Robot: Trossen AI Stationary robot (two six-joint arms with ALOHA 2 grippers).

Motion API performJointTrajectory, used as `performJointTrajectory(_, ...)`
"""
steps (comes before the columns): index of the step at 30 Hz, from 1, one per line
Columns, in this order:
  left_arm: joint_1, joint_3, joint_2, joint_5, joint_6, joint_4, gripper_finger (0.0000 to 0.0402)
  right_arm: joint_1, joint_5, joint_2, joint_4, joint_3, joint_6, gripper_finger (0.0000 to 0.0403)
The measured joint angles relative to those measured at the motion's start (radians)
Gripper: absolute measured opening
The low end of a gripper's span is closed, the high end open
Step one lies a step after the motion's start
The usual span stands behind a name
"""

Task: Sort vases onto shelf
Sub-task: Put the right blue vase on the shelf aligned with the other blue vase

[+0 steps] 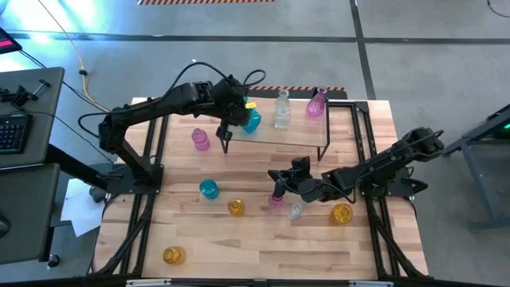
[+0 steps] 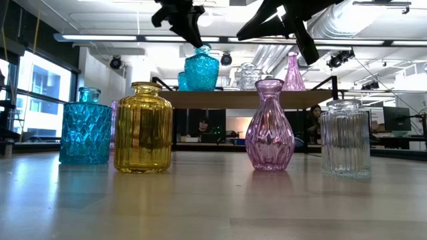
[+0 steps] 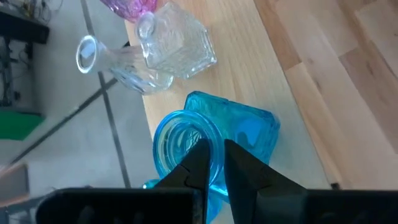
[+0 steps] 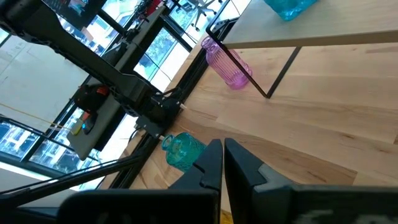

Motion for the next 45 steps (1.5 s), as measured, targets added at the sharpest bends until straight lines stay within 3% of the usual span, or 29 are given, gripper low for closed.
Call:
performJointTrajectory(14,0.015,0.074,0.002,0.004,-0.132,-0.16,0.0024,0.0,0.0,0.0,0.0,0.0,0.0,0.0)
performJointTrajectory(45,0.035,0.075,0.0,-0.071,-0.27,-0.214,0.0033,0.0,-0.008,0.0,0.001,0.0,0.002,0.0)
